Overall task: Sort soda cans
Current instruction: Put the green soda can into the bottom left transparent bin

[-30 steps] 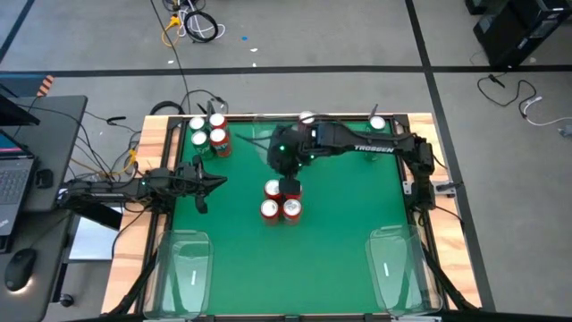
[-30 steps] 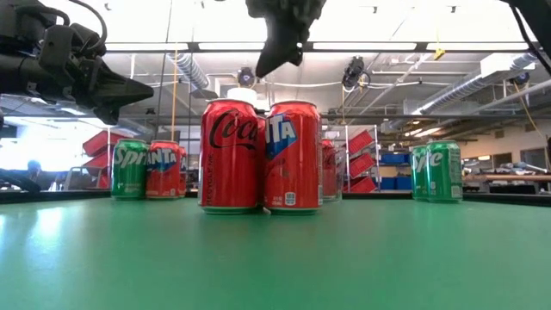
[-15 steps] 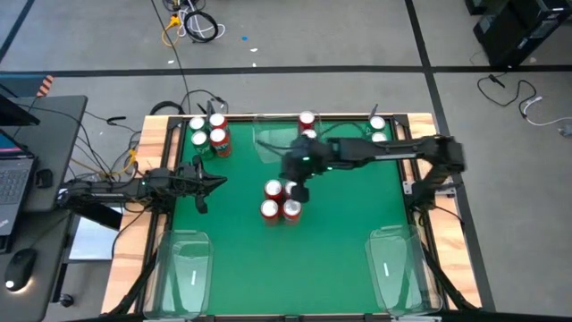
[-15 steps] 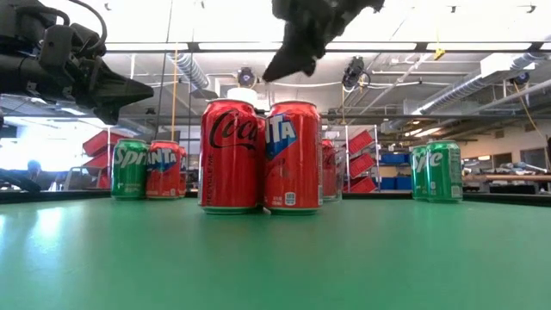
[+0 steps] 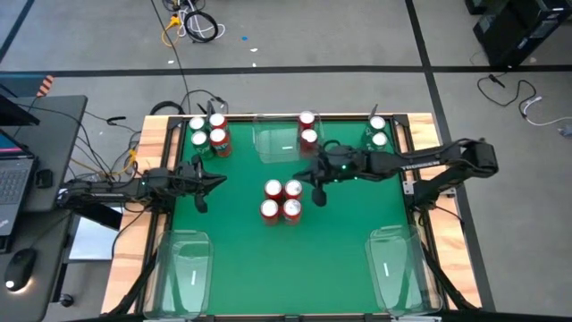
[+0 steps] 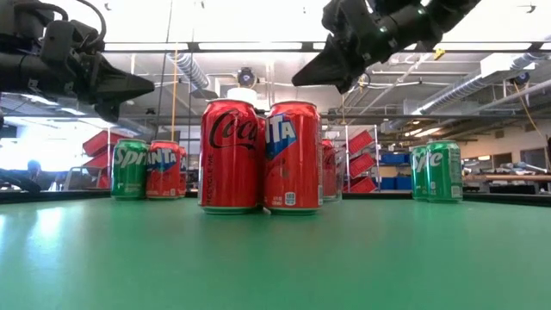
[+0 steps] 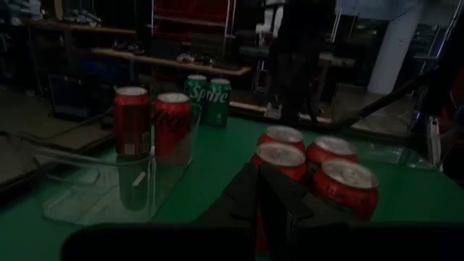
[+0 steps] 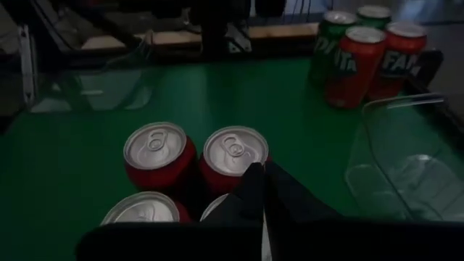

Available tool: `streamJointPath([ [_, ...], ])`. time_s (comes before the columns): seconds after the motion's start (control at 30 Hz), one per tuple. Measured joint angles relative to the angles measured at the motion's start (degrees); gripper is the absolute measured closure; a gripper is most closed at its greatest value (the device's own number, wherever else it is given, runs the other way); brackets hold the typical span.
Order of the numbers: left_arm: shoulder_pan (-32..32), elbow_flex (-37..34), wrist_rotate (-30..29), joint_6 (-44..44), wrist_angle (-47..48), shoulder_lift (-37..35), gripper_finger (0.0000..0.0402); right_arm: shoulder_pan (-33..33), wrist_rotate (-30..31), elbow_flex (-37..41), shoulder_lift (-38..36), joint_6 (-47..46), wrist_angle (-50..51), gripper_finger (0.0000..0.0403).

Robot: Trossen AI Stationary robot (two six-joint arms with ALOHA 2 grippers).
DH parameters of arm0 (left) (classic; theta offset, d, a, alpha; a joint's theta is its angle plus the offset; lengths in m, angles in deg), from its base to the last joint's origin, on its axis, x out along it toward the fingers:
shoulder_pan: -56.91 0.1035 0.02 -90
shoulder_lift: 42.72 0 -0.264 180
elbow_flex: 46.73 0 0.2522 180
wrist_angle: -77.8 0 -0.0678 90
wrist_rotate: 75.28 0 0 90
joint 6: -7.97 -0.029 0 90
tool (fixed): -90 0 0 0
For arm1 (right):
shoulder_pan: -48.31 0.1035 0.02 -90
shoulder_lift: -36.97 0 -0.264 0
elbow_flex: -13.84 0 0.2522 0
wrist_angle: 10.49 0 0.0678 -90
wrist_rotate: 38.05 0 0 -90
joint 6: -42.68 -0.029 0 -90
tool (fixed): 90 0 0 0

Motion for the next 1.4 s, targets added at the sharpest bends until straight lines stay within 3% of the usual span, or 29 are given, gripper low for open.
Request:
streamJointPath([
  [0.13, 0.00, 3.92, 0.00, -0.16, 1.88, 1.88, 0.0382, -1.10, 0.02, 0.48, -1.34, 0.37, -0.32, 0.0403],
  [0.3, 0.00, 12.78, -1.42, -1.33, 10.76, 8.22, 0.0382, -2.43, 0.04, 0.48, -2.64, 2.00, -0.19, 0.0402],
  [0.73, 2.27, 44.95, -5.64, -2.33, 40.43, 31.65, 0.0382, -3.46, 0.07, 0.48, -2.82, 3.07, 0.65, 0.0399],
  [0.97, 9.77, 56.23, -8.66, 0.19, 58.88, 40.78, 0.0382, -3.51, 0.07, 0.48, -2.82, 3.47, 0.71, 0.0397],
  [1.23, 21.61, 60.68, -8.16, 2.20, 73.22, 46.83, 0.0382, -3.51, 0.07, 0.48, -2.82, 3.67, 0.69, 0.0387],
  [1.4, 30.15, 61.03, -3.15, -1.72, 79.11, 50.35, 0.0382, -3.51, 0.07, 0.48, -2.82, 3.67, 0.69, 0.0387],
])
